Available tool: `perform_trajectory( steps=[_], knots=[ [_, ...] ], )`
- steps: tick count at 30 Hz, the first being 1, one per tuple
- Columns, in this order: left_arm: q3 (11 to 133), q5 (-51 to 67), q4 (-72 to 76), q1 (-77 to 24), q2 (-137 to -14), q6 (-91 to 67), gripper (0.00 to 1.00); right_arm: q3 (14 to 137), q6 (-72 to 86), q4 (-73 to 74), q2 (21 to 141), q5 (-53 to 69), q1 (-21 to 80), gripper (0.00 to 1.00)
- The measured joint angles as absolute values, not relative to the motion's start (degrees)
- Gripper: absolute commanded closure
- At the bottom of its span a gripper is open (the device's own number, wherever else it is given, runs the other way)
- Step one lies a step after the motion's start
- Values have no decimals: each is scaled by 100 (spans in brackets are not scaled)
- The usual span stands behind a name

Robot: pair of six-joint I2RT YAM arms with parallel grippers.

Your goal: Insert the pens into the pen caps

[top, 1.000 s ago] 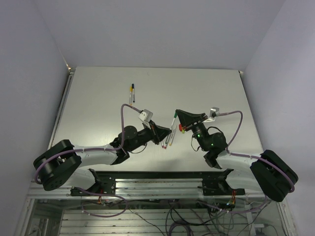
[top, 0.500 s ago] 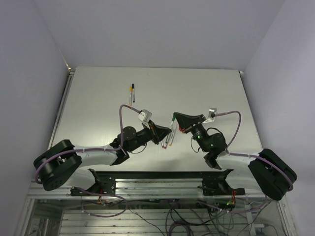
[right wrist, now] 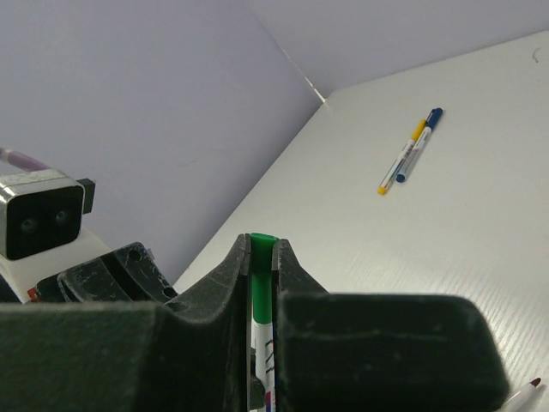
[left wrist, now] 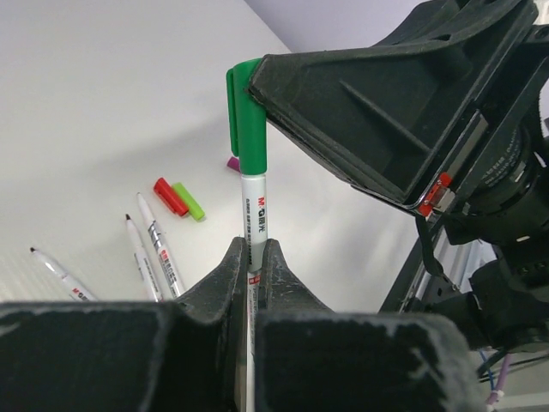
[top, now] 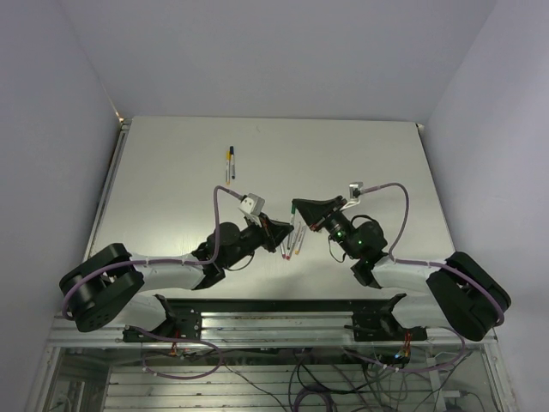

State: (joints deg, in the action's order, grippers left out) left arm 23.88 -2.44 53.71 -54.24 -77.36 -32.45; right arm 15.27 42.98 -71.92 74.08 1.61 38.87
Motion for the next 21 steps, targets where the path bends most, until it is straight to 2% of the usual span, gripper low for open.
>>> perform_trajectory(
  steps=[11,21],
  knots=[
    [2394,-539,5188,-5439,-7736,-2945,93,1612,4198,-6823,7439,217,3907,100],
    [2543,-532,4790,-5306,-7867,-2836,93,1682,4016,-6794,7734,-246,4202,100]
  ],
)
